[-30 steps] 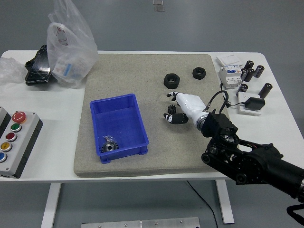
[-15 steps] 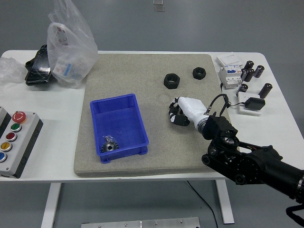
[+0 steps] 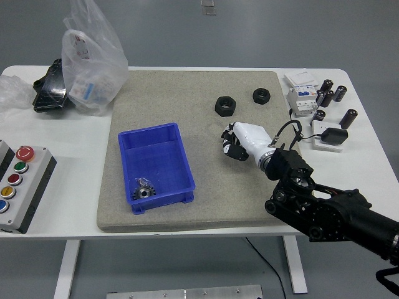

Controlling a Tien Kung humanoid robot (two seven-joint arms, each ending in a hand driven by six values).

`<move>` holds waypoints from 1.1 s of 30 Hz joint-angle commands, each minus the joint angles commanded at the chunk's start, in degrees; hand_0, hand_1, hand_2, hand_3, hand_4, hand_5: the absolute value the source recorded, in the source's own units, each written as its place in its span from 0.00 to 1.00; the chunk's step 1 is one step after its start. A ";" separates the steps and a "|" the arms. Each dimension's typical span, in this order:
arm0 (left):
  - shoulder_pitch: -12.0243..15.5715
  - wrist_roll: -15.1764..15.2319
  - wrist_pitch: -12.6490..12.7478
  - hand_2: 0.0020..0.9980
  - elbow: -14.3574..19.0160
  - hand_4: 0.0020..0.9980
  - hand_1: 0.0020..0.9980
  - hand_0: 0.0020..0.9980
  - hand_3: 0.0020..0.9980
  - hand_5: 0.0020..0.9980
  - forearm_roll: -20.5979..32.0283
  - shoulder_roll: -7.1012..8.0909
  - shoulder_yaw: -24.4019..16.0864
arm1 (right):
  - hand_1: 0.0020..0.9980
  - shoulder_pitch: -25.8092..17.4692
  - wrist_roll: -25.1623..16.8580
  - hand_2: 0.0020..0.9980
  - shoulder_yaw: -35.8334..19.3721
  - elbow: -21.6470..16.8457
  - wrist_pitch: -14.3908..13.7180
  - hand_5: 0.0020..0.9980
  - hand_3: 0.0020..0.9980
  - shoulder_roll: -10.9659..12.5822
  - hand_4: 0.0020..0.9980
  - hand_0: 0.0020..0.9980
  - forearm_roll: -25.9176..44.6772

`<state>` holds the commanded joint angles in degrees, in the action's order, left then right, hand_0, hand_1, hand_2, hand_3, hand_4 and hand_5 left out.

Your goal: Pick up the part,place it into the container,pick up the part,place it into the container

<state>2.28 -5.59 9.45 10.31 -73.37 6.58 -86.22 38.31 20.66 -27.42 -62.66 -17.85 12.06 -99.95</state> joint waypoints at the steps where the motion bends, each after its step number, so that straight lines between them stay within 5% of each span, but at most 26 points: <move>1: 0.02 -0.01 0.00 0.57 0.00 0.72 0.59 0.61 0.63 0.26 0.01 -0.01 0.00 | 0.49 0.14 -0.04 0.52 -0.15 -0.96 -0.20 0.22 0.55 0.14 0.07 0.29 0.42; 8: 0.05 -0.12 0.02 0.57 0.00 0.72 0.59 0.62 0.63 0.26 0.02 0.01 -0.01 | 0.50 1.95 -0.32 0.52 0.93 -9.36 -0.74 0.21 0.55 0.37 0.09 0.28 5.14; 9: 0.02 -0.12 0.02 0.57 0.00 0.72 0.59 0.62 0.63 0.26 0.05 0.02 0.01 | 0.58 2.34 -0.24 0.68 1.57 -10.84 -0.47 0.27 0.68 0.20 0.32 0.29 5.51; 14: -0.04 -0.18 0.01 0.57 0.00 0.72 0.59 0.62 0.63 0.26 -0.24 0.09 -0.22 | 0.58 3.29 1.15 0.68 3.81 -15.72 2.82 0.27 0.68 -0.87 0.32 0.29 2.22; 15: -0.02 -0.21 0.02 0.57 0.00 0.72 0.59 0.62 0.63 0.26 -0.38 0.10 -0.35 | 0.64 3.25 1.36 0.90 3.97 -16.14 3.25 0.22 0.88 -1.05 0.49 0.26 1.18; 20: 0.25 -0.48 0.11 0.57 0.00 0.72 0.59 0.62 0.63 0.26 -1.08 0.12 -0.97 | 0.64 2.89 1.17 0.90 3.55 -16.99 3.00 0.22 0.88 -1.38 0.49 0.26 -0.85; 21: 0.28 -0.52 0.11 0.57 0.00 0.72 0.59 0.62 0.63 0.27 -1.17 0.11 -1.04 | 0.61 2.86 1.11 0.91 3.44 -17.03 2.84 0.27 0.92 -1.38 0.58 0.24 -0.87; 32: 0.31 -0.58 0.06 0.57 0.00 0.72 0.59 0.62 0.63 0.26 -1.72 -0.04 -1.40 | 0.60 1.36 -1.25 0.88 -0.11 -17.20 0.33 0.29 0.90 -0.86 0.58 0.23 4.43; 33: 0.33 -0.60 0.06 0.57 0.00 0.72 0.59 0.62 0.63 0.27 -1.81 -0.06 -1.44 | 0.59 1.01 -1.87 0.83 -1.15 -17.32 -0.18 0.33 0.81 -0.64 0.60 0.22 5.44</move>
<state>2.61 -6.19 9.51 10.31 -75.17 6.53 -87.66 39.31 18.79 -28.57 -79.98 -18.04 11.42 -94.51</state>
